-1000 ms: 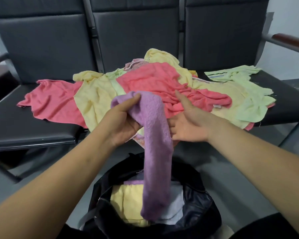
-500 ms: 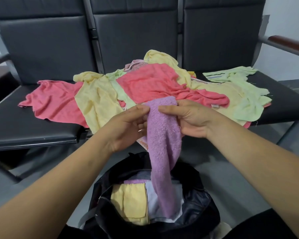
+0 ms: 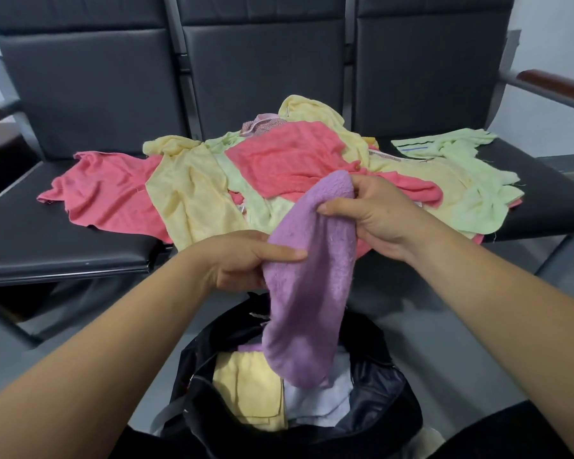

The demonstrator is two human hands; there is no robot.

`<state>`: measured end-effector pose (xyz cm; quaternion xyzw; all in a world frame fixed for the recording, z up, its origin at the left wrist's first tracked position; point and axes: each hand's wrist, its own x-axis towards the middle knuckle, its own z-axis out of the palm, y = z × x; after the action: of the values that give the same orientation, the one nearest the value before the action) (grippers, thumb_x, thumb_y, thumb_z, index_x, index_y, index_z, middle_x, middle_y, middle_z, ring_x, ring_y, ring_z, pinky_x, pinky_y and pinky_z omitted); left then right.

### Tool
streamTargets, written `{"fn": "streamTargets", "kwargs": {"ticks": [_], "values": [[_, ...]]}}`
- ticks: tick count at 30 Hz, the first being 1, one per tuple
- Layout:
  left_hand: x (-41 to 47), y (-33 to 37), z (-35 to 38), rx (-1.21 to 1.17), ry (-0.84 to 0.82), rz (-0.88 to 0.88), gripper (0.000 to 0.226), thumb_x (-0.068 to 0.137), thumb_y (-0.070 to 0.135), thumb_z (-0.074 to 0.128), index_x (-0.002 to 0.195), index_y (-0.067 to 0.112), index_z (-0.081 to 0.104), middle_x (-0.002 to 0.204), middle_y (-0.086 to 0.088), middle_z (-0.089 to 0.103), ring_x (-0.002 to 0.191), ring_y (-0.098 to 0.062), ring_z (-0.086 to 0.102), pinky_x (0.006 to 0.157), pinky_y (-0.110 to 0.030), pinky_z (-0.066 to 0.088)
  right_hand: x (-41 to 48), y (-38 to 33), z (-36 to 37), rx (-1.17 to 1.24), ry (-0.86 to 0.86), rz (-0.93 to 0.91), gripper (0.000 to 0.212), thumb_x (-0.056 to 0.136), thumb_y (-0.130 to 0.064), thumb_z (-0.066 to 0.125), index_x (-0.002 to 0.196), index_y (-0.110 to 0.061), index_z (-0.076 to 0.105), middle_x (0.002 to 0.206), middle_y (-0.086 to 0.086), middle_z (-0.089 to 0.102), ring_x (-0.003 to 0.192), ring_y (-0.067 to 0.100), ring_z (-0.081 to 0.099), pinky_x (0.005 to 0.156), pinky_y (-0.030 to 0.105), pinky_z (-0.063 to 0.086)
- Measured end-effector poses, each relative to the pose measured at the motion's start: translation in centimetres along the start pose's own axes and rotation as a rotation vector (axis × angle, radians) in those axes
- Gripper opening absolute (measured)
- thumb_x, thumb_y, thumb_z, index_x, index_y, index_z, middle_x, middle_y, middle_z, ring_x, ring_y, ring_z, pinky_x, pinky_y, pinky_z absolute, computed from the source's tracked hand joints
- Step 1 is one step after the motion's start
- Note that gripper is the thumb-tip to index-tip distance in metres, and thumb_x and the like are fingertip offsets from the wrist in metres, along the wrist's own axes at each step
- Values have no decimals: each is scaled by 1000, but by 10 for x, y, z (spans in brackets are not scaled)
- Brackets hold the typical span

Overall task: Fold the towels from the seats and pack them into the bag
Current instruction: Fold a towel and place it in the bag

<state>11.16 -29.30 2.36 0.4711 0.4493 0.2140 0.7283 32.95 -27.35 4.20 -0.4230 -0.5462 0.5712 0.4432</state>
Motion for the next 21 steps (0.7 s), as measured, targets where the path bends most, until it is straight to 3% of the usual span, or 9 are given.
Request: {"fn": "streamTargets", "kwargs": {"ticks": [3,6,8,11,14,16,21], "values": [[0,0,-5,5,110,77,53,75,12,74,124,-7,64,123,-18,70,119,-32,65,103,-38,52,1,-4,-5,13,55,38,26,81,3,77,105,-4,72,107,13,75,104,28,72,92,39,57],[0,0,-9,-143,136,188,46,82,14,70,126,0,66,120,-15,71,109,-26,69,93,-36,58,0,-6,-8,-9,41,166,30,82,-2,76,112,-1,71,110,12,76,108,28,72,94,42,58],[-3,4,-4,-240,154,249,41,83,17,68,122,4,68,115,-13,73,100,-22,71,81,-33,61,-3,-10,-8,182,-58,234,33,83,-6,71,114,3,67,107,14,75,103,25,73,91,36,59],[-6,15,3,-409,187,289,30,80,25,68,106,9,72,100,-7,76,87,-19,74,73,-30,62,-4,-12,-11,591,-103,207,18,89,-14,64,103,-4,70,93,8,75,87,17,74,79,29,61],[-7,22,-3,-511,211,336,25,81,27,69,97,10,77,102,-8,76,91,-20,75,81,-33,62,-7,-3,-3,442,-280,291,50,83,-27,76,128,-8,66,129,14,65,123,29,61,107,48,48],[-8,22,-7,-449,194,371,21,81,23,67,92,9,79,102,-8,75,92,-19,74,83,-32,61,-6,4,2,320,-340,332,68,81,-25,79,141,-5,55,142,19,55,132,35,52,113,59,36],[-16,26,-29,-54,293,478,30,79,14,67,107,3,70,96,-8,77,88,-17,73,74,-26,59,4,-4,-9,421,-59,185,56,82,-5,72,133,10,57,123,22,67,113,30,67,98,40,56]]}}
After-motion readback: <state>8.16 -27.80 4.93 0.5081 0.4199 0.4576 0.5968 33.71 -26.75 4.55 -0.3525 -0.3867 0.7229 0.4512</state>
